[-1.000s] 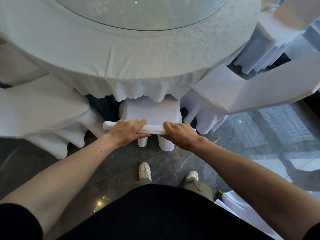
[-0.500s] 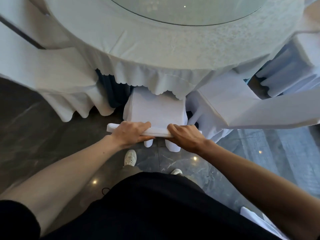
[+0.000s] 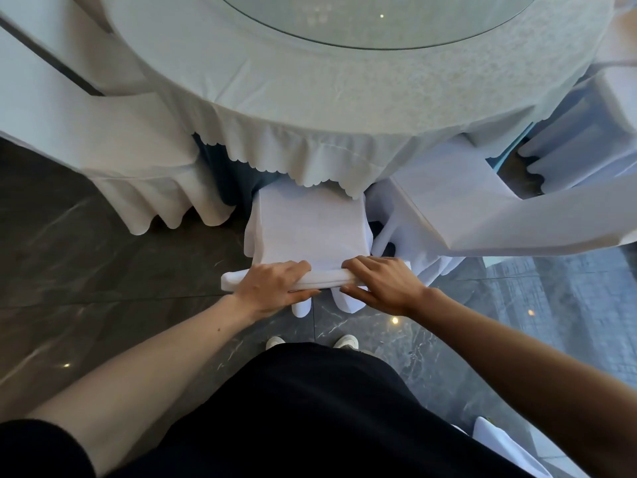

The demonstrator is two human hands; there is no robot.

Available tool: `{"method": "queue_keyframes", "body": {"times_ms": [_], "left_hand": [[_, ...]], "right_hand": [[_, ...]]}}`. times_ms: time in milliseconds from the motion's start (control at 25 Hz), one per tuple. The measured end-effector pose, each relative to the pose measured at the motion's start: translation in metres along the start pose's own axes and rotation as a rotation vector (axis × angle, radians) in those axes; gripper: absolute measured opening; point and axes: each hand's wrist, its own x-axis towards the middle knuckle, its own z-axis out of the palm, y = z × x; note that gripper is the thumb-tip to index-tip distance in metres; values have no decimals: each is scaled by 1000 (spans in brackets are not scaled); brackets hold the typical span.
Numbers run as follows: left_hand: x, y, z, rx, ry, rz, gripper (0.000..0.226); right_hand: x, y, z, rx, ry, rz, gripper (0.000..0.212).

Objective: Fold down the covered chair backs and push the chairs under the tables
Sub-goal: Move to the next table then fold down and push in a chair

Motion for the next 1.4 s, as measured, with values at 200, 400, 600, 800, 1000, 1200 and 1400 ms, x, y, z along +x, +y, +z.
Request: {"method": "queue_keyframes", "body": {"times_ms": [200,400,600,800,1000,1200,1400], "left_hand": [[4,-7,4,44,51,88,47],[10,-21,8,68,62,163,41],[28,-55,-6,57,-4,110,39],[53,-76,-23,28,-185,-145,49],[54,-75,-27,34,-215,-177,56],[50,-69,-29,42,-239,-209,59],[46,-64,-26,11,-217,-238,59]], "right_hand": [[3,3,8,38,22,-6,50],[14,9,9,40,29,-32,49],[49,13,8,20,-4,60,55],[88,22,-1,26,-71,168,64],[91,20,0,36,-110,218,65],[89,13,1,73,-102,276,65],[86,8,3,107,-77,337,61]]}}
